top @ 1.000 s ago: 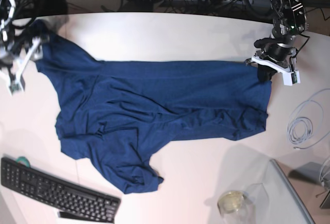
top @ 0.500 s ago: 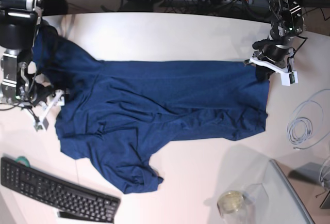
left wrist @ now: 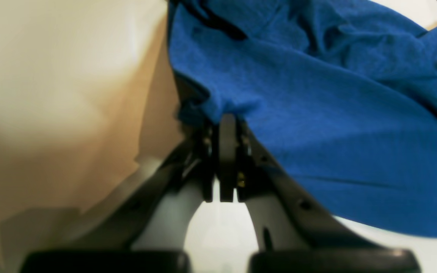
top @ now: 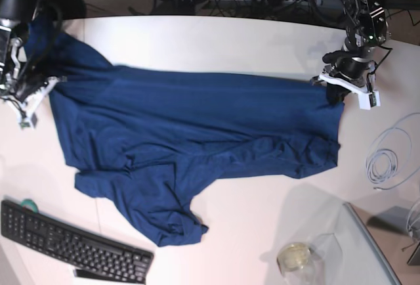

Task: Layout the t-shirt on the table in an organized manner, then fold the t-shirt properly
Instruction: 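Lower the shirt and release it with both grippers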

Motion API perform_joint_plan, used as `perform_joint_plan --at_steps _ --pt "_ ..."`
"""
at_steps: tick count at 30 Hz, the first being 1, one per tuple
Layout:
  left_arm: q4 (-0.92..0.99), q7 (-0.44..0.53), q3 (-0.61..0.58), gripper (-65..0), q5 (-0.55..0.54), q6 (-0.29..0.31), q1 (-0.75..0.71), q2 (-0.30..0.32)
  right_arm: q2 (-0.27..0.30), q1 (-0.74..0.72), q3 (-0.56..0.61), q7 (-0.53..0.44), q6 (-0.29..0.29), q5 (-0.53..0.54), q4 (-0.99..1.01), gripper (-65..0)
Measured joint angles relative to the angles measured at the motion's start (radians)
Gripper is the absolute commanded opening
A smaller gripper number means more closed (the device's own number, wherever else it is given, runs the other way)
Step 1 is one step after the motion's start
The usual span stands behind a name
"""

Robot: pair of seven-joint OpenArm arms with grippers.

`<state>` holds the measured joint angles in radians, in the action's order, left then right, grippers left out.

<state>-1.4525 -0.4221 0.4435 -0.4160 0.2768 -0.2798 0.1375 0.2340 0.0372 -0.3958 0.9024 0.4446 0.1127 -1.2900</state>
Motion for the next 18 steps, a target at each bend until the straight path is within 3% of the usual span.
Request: perform_joint_plan --at_steps 6,13,18 --pt "0.000 0.000 -0.005 -65.0 0.000 0.003 0.000 -0.002 -0.020 0.047 -0.011 0.035 0.001 0.013 -0.097 -62.1" --pt "-0.001 0.000 -0.001 -65.0 0.000 0.003 -0.015 -0.001 -0.027 0.032 -0.013 0.081 0.000 0.009 -0.169 -25.2" --pt "0.000 -0.002 0.000 -65.0 0.000 0.002 -0.030 -0.001 -0.022 -0.095 -0.009 -0.054 -0.003 0.014 -0.106 -24.2"
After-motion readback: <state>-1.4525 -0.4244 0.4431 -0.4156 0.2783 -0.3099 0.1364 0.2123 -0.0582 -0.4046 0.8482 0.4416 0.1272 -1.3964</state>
